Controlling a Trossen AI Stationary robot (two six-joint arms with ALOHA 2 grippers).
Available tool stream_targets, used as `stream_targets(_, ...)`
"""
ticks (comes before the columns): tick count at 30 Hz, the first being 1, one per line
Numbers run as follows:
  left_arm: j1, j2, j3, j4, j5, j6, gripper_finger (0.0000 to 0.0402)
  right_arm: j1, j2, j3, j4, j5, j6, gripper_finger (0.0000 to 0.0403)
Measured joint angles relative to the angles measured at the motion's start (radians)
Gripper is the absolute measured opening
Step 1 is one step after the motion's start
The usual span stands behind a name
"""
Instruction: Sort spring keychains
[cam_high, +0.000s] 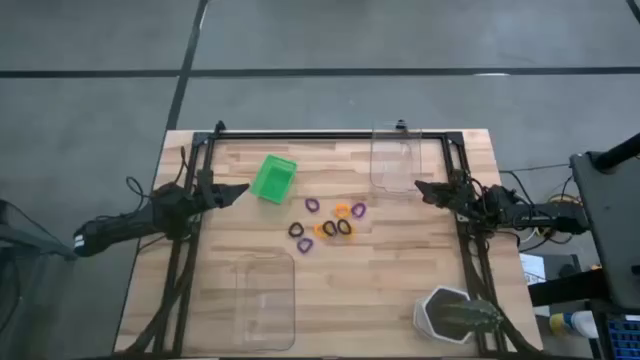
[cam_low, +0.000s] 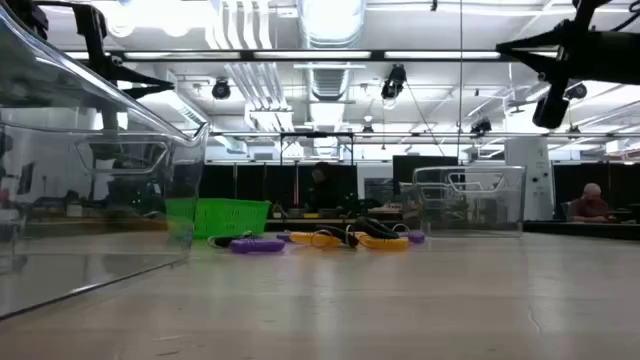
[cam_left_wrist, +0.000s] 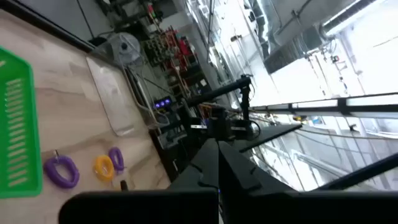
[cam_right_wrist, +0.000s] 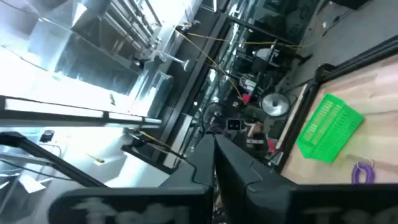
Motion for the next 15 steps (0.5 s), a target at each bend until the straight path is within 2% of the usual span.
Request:
stream_targets(7,0.0,0.0,0.0,0.002,-0.032,0.0,0.0,0.0,0.264,0.175,0.005,-0.003,-0.135,0.0009)
stream_targets(10,0.0,0.0,0.0,0.002,-0.033,0.0,0.0,0.0,0.4,0.278,0.005,-0.011,-0.256,0.0009)
stream_targets(15,0.0,0.0,0.0,0.002,-0.034,0.0,0.0,0.0,0.632,0.469,-0.016,-0.091,-0.532,0.0009)
